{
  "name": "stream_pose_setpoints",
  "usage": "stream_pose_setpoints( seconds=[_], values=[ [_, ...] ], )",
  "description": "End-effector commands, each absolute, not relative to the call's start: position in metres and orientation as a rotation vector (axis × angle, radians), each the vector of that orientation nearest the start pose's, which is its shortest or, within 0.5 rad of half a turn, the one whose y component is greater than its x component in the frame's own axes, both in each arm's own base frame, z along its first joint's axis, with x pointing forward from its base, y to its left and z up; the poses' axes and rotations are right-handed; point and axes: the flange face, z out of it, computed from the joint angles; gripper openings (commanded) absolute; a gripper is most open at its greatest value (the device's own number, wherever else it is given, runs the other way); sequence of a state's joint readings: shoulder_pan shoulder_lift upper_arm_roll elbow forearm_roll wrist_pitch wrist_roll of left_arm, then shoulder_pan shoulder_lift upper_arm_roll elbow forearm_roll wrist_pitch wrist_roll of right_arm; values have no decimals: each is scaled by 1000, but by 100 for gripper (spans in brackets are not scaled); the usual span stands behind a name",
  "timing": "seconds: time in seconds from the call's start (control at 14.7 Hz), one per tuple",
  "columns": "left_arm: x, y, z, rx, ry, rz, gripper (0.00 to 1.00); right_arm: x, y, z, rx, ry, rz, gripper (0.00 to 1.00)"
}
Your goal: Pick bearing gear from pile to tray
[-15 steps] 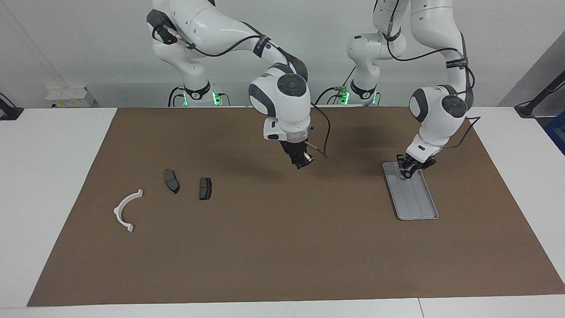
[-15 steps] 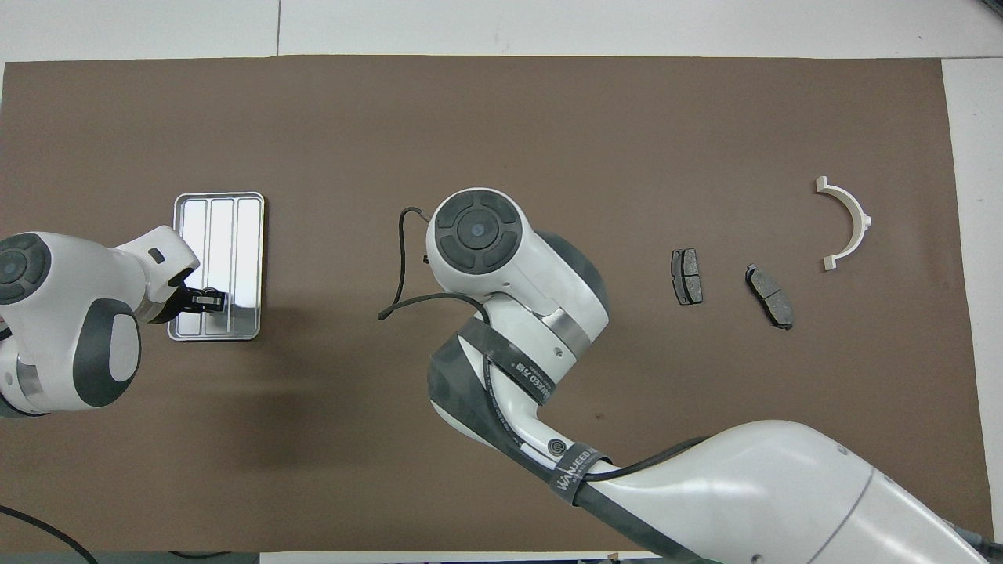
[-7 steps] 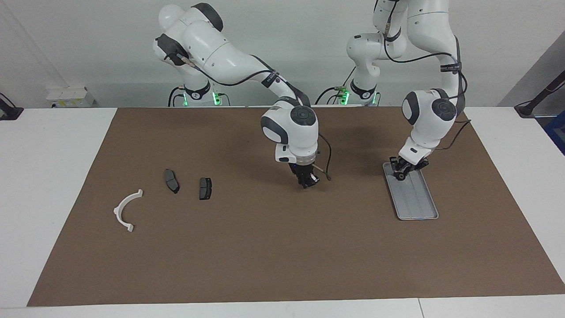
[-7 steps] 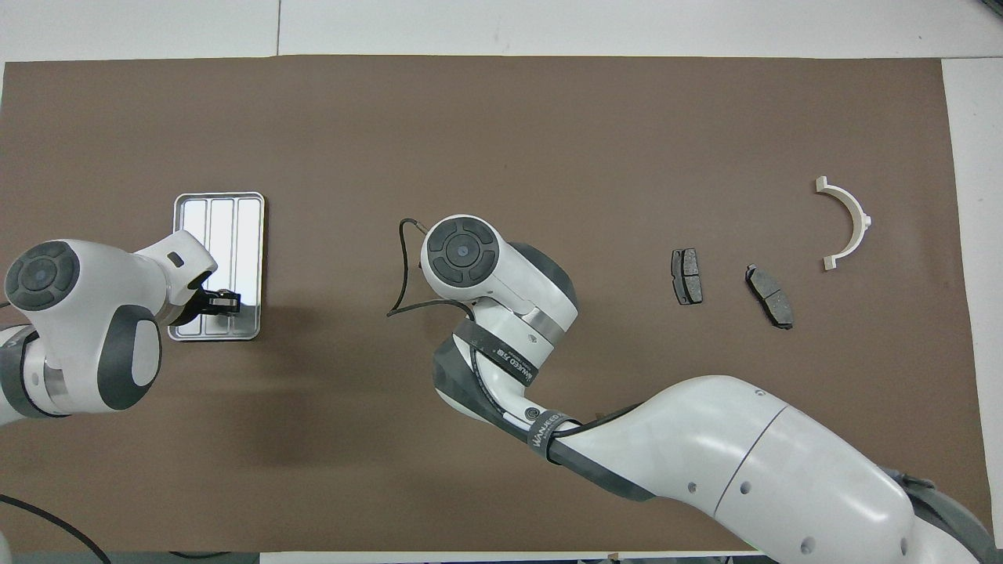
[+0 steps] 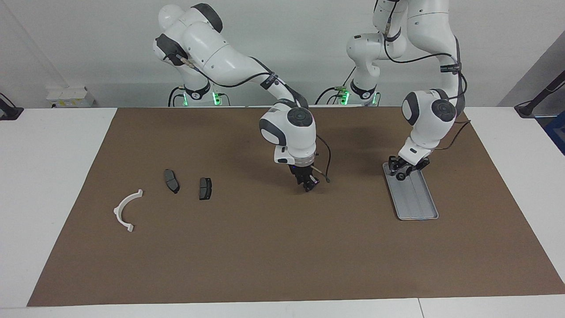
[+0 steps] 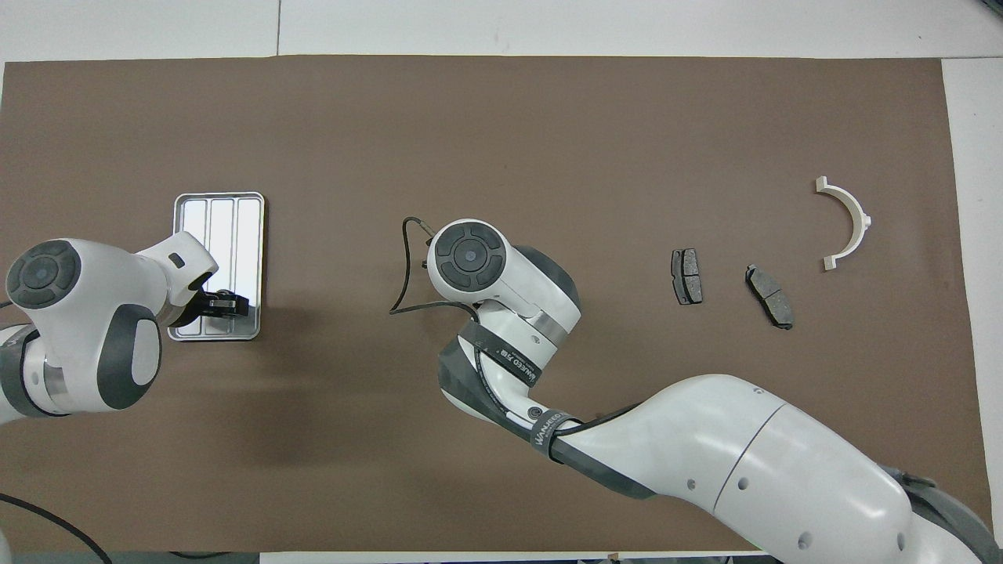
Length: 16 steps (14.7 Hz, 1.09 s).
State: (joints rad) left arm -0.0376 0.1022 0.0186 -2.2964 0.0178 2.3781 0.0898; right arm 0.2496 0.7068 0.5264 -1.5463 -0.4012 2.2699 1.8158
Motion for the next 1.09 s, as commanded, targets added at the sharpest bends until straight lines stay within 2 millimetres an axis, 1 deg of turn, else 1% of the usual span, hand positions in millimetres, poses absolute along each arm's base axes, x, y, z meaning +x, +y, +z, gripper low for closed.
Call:
stream_pose_setpoints(
  seconds=[0.0,0.07,0.14,0.2,0.27,0.34,0.41,0.48,0.54,0.61,0.68,0.81,0.88,0.95,1.02],
  values=[
    [542,-9,349,-3113,215,80,91,561,437,292,-2709,1367,-88,100],
    [552,-11,366,-3114,200,80,93,567,435,300,-2711,1377,-96,100],
    [559,-11,380,-3117,194,68,94,577,425,306,-2719,1391,-101,100],
    [563,-12,389,-3118,193,54,94,587,413,314,-2735,1386,-104,100],
    [565,-16,393,-3121,165,51,93,597,400,325,-2747,1373,-108,100],
    [563,-33,393,-3124,63,49,89,606,383,338,-2768,1351,-109,100],
    [556,-86,390,-3117,-76,35,87,614,367,349,-2784,1319,-103,100],
    [549,-129,389,-3107,-203,7,87,619,355,365,-2794,1266,-110,100],
    [542,-165,391,-3107,-288,-27,87,623,343,377,-2810,1217,-111,100],
    [531,-203,393,-3112,-329,-50,88,628,327,385,-2847,1167,-113,100],
    [521,-233,395,-3119,-363,-71,88,633,311,394,-2895,1086,-123,100],
    [502,-275,393,-3139,-307,-80,90,647,268,411,-2974,915,-142,100],
    [497,-286,390,-3143,-299,-82,90,652,248,416,-3019,801,-130,100],
    [492,-301,376,-3143,-300,-77,90,657,226,423,-3054,675,-130,100],
    [488,-314,366,-3146,-307,-80,90,662,205,426,-3081,569,-120,100]
  ],
)
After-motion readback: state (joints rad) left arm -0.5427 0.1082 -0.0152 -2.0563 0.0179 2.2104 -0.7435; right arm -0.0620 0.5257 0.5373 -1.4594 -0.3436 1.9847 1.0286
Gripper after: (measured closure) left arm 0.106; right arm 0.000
